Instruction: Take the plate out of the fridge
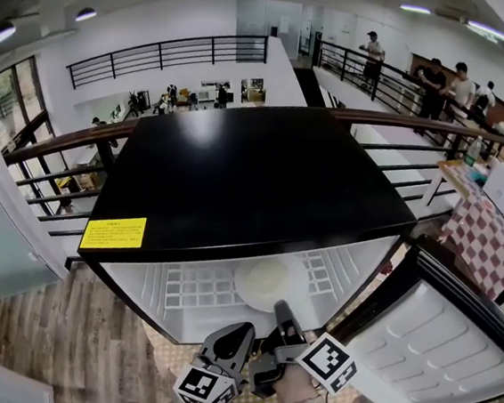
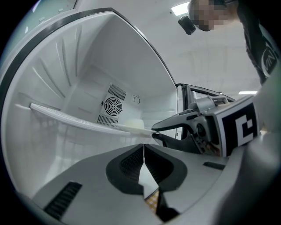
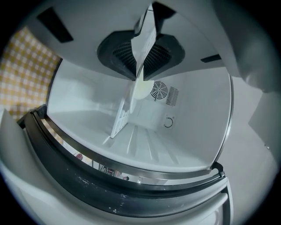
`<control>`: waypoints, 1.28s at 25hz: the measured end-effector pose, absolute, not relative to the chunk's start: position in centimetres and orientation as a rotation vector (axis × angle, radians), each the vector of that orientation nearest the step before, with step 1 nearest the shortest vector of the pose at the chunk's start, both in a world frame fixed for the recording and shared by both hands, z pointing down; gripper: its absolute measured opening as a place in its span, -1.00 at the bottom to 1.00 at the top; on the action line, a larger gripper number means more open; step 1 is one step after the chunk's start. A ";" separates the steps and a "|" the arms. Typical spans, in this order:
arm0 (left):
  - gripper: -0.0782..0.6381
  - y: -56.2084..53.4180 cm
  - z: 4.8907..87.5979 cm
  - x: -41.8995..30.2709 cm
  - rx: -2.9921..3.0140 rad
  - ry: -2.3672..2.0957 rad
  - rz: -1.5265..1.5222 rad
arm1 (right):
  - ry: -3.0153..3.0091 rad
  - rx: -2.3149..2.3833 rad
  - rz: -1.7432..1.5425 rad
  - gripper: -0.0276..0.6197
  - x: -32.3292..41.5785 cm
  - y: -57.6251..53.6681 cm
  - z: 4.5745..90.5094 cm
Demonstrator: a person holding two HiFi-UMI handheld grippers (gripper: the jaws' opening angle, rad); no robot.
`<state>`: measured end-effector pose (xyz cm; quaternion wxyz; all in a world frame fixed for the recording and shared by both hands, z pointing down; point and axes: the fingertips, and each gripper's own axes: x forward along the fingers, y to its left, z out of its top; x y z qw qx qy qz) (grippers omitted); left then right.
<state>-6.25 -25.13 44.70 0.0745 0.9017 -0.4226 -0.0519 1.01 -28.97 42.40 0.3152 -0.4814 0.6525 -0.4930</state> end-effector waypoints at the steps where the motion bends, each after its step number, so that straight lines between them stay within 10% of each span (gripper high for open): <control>1: -0.75 -25.1 44.6 -6.3 2.706 -1.272 -0.157 | 1.715 -1.263 -1.302 -0.71 0.9 -28.9 42.4; 32: -0.75 -25.2 45.4 -7.5 2.660 -1.307 -0.161 | 1.615 -1.114 -1.414 -0.67 0.2 -30.0 43.2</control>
